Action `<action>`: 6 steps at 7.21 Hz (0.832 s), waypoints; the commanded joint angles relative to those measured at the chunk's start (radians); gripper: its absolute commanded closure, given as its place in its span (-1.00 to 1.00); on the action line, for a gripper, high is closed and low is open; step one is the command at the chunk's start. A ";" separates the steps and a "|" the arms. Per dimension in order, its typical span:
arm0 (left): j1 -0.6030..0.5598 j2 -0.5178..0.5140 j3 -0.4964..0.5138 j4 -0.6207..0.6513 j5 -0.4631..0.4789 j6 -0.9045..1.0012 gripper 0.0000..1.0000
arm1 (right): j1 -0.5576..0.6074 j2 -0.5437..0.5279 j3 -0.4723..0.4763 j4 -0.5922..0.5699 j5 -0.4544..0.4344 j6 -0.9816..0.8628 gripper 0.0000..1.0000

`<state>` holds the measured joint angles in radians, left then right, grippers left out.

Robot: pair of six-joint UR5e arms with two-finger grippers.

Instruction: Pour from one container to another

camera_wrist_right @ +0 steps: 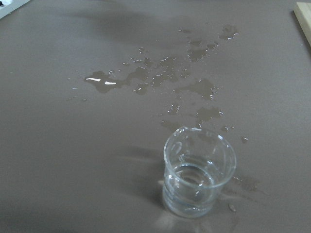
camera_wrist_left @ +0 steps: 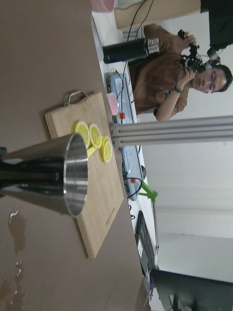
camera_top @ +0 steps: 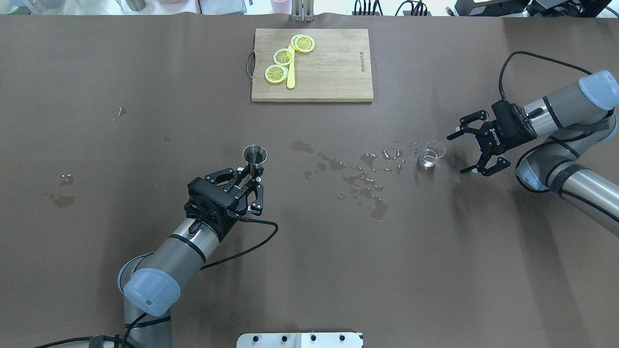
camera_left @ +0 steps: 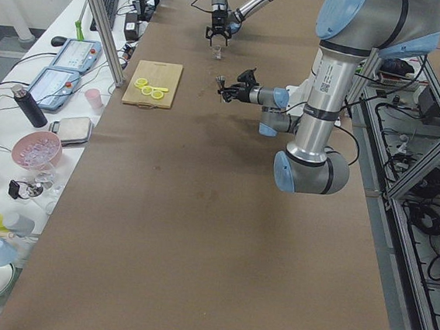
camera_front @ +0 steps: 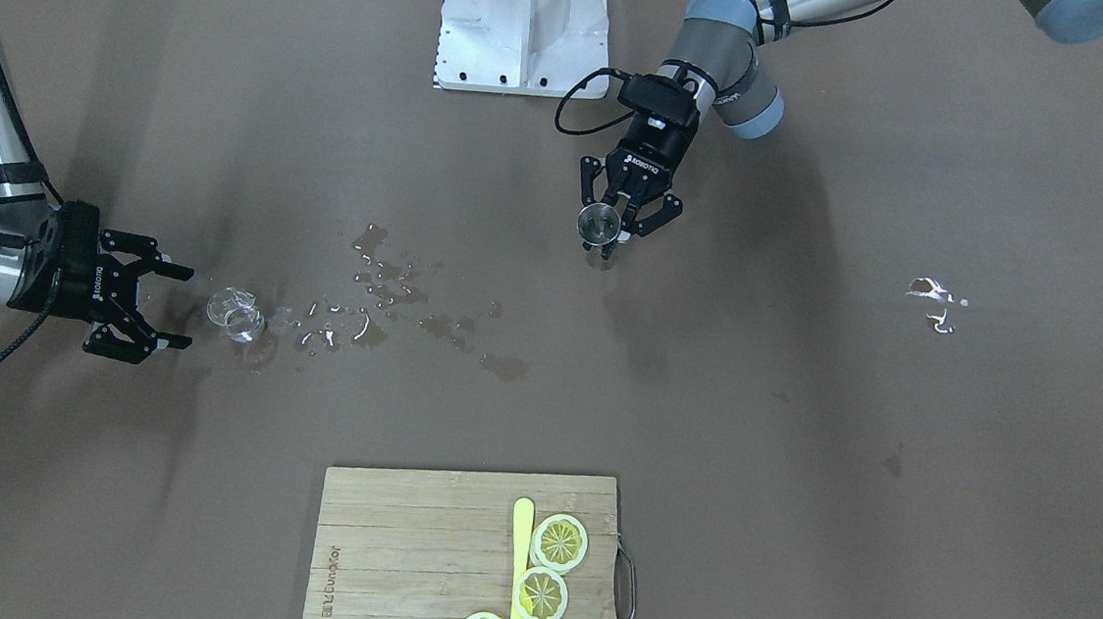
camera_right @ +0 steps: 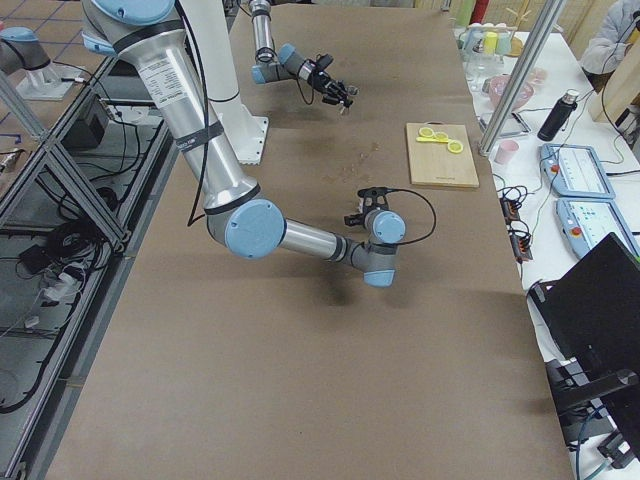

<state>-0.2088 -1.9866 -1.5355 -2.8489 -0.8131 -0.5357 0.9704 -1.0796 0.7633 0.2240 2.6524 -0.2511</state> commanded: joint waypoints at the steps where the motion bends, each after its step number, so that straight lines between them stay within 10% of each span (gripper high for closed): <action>1: -0.001 -0.044 0.020 0.008 -0.067 0.074 1.00 | -0.002 0.013 -0.007 0.001 -0.003 0.001 -0.97; 6: -0.063 -0.052 0.012 -0.046 -0.228 0.131 1.00 | -0.028 0.033 -0.021 0.000 -0.034 0.001 -0.97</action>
<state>-0.2556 -2.0403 -1.5240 -2.8793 -0.9948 -0.4114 0.9487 -1.0519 0.7486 0.2252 2.6274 -0.2500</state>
